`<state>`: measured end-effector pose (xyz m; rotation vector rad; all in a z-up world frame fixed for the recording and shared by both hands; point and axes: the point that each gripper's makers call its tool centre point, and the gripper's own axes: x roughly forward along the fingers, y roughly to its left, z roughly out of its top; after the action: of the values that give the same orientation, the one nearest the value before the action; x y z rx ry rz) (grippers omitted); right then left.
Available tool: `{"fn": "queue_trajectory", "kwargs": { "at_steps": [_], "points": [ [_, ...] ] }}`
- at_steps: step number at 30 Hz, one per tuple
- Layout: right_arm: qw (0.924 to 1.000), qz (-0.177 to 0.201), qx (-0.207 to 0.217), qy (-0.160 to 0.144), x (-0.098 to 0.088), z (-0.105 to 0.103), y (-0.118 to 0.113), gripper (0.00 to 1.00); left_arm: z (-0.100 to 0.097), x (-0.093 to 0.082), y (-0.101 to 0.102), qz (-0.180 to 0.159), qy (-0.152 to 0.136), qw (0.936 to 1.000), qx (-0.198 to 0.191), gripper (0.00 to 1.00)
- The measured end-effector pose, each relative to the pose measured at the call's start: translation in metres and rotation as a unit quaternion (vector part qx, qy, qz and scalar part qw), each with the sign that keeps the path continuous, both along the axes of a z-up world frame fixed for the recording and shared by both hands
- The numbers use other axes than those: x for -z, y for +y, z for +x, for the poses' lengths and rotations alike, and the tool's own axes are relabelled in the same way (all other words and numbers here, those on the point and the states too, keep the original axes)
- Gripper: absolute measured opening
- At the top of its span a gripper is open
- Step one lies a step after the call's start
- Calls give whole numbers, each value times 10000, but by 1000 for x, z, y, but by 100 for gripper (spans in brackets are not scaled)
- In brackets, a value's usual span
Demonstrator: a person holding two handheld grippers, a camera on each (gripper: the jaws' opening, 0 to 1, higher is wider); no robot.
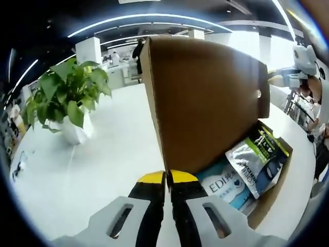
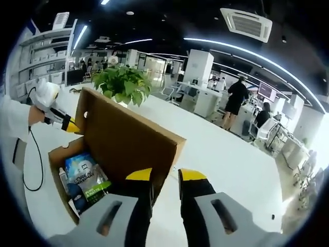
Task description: Operate the shoe box by opening the lid, removing the specified soft item, and placing it in the target area until the item is outside and the box remains undamaged.
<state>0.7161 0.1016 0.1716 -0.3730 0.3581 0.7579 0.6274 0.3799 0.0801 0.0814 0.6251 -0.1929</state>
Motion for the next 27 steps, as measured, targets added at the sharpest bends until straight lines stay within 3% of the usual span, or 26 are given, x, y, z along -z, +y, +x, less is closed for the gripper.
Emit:
{"fn": "queue_trajectory", "kwargs": {
  "at_steps": [5,8,15,21,27],
  "points": [
    [9998,-25,47,216,17,-4,-6,18,1,0,1,-35,34,10000,-18,0],
    [9986,-42,53,517,38,-12,-8,15,2,0,1,-62,64,9999,-46,0],
    [9962,-153,120,845,71,-21,-12,12,6,0,3,-83,132,9999,-30,0],
    [9958,-203,91,884,79,-20,-11,1,8,0,4,-78,178,9998,10,0],
    [9962,-174,151,842,79,-14,-10,1,12,-1,4,-84,217,9997,24,0]
  ]
}}
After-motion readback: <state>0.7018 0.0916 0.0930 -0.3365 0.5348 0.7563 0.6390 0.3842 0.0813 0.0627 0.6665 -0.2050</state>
